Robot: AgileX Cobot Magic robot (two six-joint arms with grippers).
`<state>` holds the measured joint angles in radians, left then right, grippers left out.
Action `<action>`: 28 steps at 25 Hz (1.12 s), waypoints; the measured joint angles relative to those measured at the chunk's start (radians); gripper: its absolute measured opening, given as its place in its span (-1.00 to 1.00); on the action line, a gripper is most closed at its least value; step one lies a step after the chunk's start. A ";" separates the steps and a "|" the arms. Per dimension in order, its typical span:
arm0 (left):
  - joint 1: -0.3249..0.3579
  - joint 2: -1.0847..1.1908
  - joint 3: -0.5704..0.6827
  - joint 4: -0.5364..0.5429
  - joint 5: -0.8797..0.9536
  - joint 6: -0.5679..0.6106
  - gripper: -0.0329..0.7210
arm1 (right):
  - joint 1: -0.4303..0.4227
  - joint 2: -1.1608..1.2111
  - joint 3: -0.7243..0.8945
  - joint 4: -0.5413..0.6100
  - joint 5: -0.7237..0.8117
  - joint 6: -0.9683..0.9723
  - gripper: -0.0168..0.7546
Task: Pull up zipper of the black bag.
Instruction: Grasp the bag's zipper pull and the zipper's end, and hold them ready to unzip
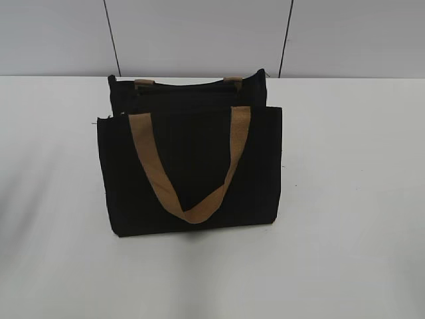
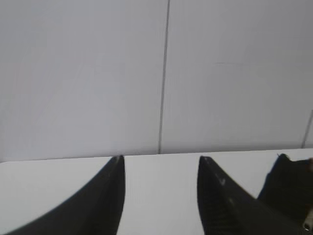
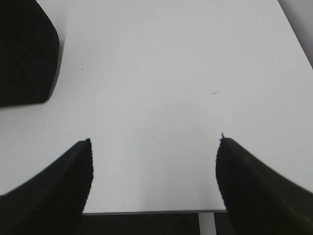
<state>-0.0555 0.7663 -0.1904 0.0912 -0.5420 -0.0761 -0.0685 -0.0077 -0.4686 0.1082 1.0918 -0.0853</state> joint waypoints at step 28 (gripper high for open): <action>0.000 1.235 -0.493 0.977 -0.543 -0.275 -0.46 | 0.000 0.000 0.000 0.000 0.000 0.000 0.58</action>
<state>-0.0555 2.0013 -0.6837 1.0683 -1.0853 -0.3515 -0.0685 -0.0077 -0.4686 0.1082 1.0918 -0.0853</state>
